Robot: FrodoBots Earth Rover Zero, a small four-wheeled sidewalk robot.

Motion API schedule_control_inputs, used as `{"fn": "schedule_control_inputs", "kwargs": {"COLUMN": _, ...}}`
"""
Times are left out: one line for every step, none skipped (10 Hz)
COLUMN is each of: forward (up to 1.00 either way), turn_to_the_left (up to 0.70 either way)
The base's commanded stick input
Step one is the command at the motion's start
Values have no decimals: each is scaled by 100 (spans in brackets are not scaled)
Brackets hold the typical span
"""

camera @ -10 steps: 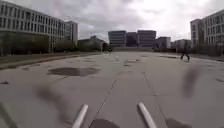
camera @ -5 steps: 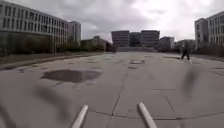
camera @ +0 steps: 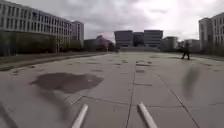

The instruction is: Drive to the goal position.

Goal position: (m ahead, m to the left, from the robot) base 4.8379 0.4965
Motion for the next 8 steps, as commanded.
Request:
{"fn": "schedule_control_inputs", "kwargs": {"forward": 100, "turn_to_the_left": 0}}
{"fn": "schedule_control_inputs", "kwargs": {"forward": 100, "turn_to_the_left": 0}}
{"fn": "schedule_control_inputs", "kwargs": {"forward": 100, "turn_to_the_left": 0}}
{"fn": "schedule_control_inputs", "kwargs": {"forward": 100, "turn_to_the_left": 0}}
{"fn": "schedule_control_inputs", "kwargs": {"forward": 100, "turn_to_the_left": 0}}
{"fn": "schedule_control_inputs", "kwargs": {"forward": 100, "turn_to_the_left": 0}}
{"fn": "schedule_control_inputs", "kwargs": {"forward": 100, "turn_to_the_left": 0}}
{"fn": "schedule_control_inputs", "kwargs": {"forward": 100, "turn_to_the_left": 0}}
